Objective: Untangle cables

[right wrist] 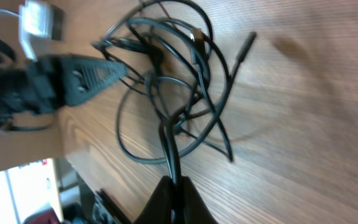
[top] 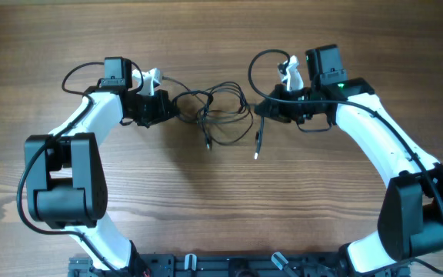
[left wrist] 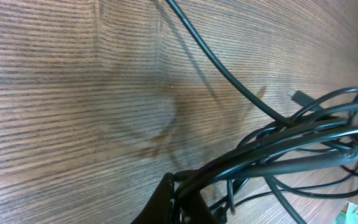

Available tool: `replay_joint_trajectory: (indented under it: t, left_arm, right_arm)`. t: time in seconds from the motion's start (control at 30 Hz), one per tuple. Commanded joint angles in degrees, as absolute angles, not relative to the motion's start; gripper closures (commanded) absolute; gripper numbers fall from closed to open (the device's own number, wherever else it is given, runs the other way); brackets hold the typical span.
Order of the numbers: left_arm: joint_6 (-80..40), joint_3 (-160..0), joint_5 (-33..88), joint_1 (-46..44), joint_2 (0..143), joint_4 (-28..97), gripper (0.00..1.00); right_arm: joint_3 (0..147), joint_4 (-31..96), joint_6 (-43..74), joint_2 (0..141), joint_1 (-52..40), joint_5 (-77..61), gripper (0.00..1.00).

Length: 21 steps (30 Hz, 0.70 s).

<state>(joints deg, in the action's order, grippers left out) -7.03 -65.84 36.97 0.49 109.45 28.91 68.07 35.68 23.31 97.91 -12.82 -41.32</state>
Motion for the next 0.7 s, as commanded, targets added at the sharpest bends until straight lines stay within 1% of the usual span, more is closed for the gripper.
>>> replay_joint_trajectory:
  t: [0.0,0.03,0.07,0.1,0.13,0.17,0.27,0.33,0.43,0.53,0.57,0.6,0.67]
  left_arm:
    - [-7.75,-65.25,38.17,0.86,108.64,28.51,0.96]
    - [-7.75,-65.25,38.39,0.86,108.64,28.49,0.96]
    - [-7.75,-65.25,38.41,0.86,108.64,28.51,0.96]
    - [-7.75,-65.25,38.57,0.86,108.64,28.53,0.96]
    - [-7.75,-65.25,38.61,0.86,108.64,28.53,0.96]
    - [-7.75,-65.25,38.63,0.84,108.64,28.56,0.96]
    - [-7.75,-65.25,39.66,0.43,108.64,28.49,0.96]
    - [-7.73,-65.25,39.66,-0.32,108.64,28.23,0.96]
    - [-7.75,-65.25,40.14,-1.76,108.64,28.1,0.96]
    - [-8.56,-65.28,45.17,-1.78,107.83,28.14,0.96]
    - [-10.96,-65.28,44.99,-1.41,106.89,28.47,0.96]
    - [-16.4,-65.28,43.29,-0.8,104.88,29.5,0.96]
    - [-24.14,-65.25,42.83,-0.47,102.39,30.44,0.96]
  right_arm:
    - [68.88,38.15,20.82,96.16,-12.95,-34.28,0.78]
    - [68.88,38.3,21.02,96.16,-12.95,-31.94,0.7]
    - [68.88,38.28,21.19,96.16,-12.95,-29.91,0.64]
    - [68.88,38.22,21.45,96.16,-12.95,-28.67,0.54]
    - [68.88,38.06,22.06,96.16,-12.95,-27.77,0.47]
    - [68.88,37.6,22.76,96.16,-12.95,-27.9,0.43]
    - [68.88,35.22,22.46,96.16,-13.69,-33.54,0.41]
    - [68.88,34.39,22.55,96.16,-14.98,-34.15,0.41]
    - [68.88,33.47,23.18,96.4,-17.47,-34.13,0.44]
    - [68.88,32.47,24.08,96.55,-18.79,-35.73,0.49]
    - [68.88,31.24,22.72,96.55,-18.96,-38.74,0.49]
    - [68.88,27.92,17.56,96.55,-19.18,-46.5,0.49]
    - [68.88,24.82,16.51,96.55,-19.29,-48.88,0.46]
